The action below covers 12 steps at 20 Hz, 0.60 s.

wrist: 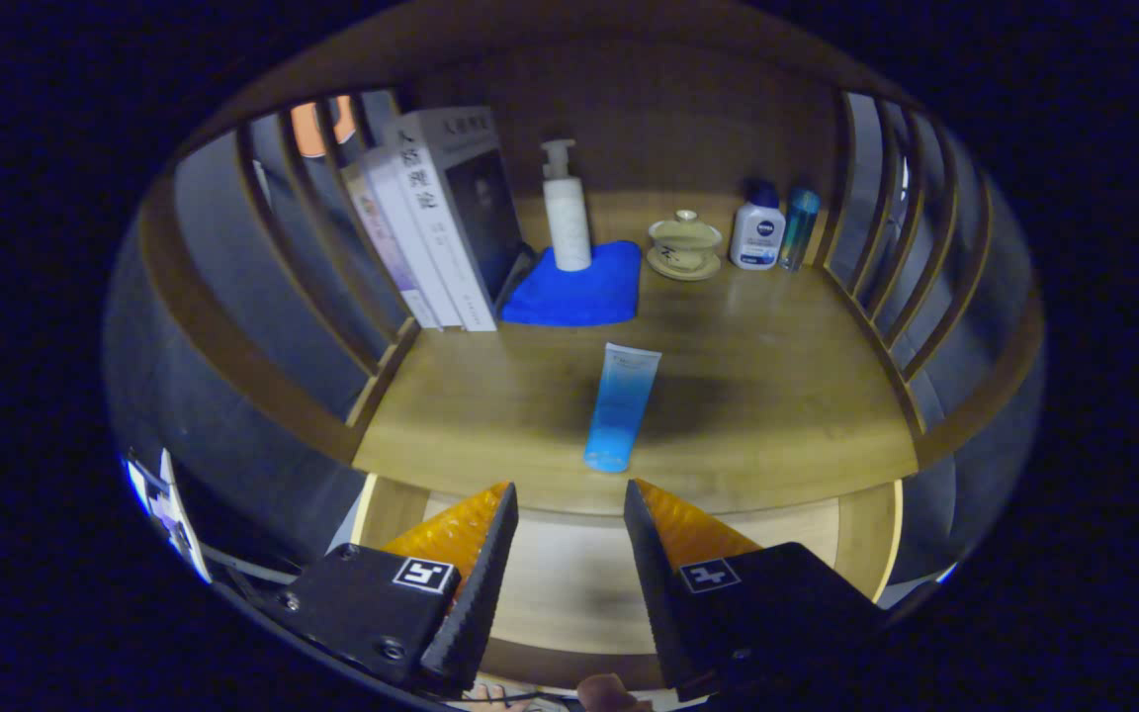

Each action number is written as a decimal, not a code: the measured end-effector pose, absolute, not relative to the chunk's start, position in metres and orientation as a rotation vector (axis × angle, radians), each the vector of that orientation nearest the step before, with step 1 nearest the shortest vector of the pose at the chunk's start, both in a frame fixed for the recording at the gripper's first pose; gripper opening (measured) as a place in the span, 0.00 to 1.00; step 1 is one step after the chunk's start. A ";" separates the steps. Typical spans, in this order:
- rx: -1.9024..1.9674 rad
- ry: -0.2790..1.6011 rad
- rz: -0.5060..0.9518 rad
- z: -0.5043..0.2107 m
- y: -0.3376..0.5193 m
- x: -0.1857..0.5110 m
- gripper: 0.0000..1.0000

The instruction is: Pull open the drawer, take out the items inside it, and place them on the countertop above the cabinet.

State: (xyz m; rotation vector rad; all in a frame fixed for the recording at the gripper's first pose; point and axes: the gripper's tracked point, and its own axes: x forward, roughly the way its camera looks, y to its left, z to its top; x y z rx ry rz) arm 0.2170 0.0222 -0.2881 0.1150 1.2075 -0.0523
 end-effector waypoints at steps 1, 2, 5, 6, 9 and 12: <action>0.112 1.185 -0.039 -0.280 0.025 0.209 0.70; 0.108 1.162 -0.027 -0.271 0.029 0.201 0.71; 0.094 1.089 -0.003 -0.244 0.036 0.173 0.81; 0.091 1.059 0.004 -0.237 0.038 0.166 0.81; 0.078 0.928 0.023 -0.208 0.043 0.135 0.81; 0.040 0.785 0.039 -0.204 0.044 0.101 0.91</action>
